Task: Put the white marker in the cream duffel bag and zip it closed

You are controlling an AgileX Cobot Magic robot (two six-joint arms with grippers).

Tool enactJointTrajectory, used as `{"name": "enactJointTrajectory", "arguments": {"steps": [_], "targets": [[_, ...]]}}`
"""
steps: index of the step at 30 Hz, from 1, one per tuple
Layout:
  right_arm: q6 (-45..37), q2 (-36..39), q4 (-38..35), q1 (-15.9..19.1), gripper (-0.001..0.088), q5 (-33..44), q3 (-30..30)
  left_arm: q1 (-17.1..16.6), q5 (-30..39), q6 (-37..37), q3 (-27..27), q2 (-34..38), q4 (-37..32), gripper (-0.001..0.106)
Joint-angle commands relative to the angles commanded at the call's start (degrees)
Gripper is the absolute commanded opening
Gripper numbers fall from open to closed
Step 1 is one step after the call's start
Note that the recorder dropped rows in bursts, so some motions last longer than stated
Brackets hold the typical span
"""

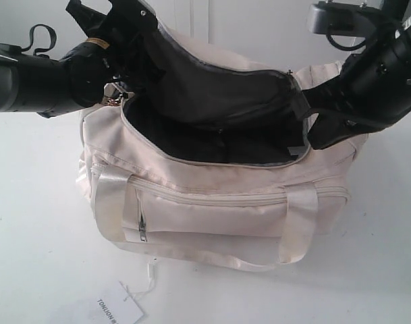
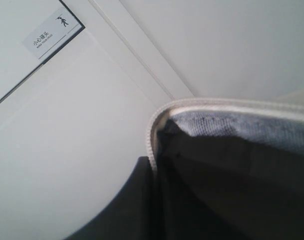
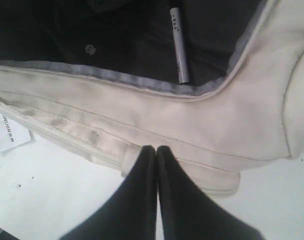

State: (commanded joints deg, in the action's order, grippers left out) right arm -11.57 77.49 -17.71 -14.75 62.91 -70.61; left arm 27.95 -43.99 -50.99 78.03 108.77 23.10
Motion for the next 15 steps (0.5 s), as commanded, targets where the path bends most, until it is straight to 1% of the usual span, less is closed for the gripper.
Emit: {"name": "enactJointTrajectory", "arguments": {"steps": [4,8,11,15], "targets": [[0.3,-0.9,1.3,0.0,0.0,0.3,0.0,0.0,0.2,0.0,0.0,0.0,0.0,0.0],[3.1,-1.0,5.1,0.0,0.0,0.5,0.0,0.0,0.5,0.0,0.0,0.0,0.0,0.0],[4.7,-1.0,7.4,0.0,0.0,0.5,0.0,0.0,3.0,0.0,0.0,0.0,0.0,0.0],[4.8,-1.0,7.7,0.0,0.0,0.4,0.0,0.1,5.8,0.0,0.0,-0.1,0.0,0.0]]}}
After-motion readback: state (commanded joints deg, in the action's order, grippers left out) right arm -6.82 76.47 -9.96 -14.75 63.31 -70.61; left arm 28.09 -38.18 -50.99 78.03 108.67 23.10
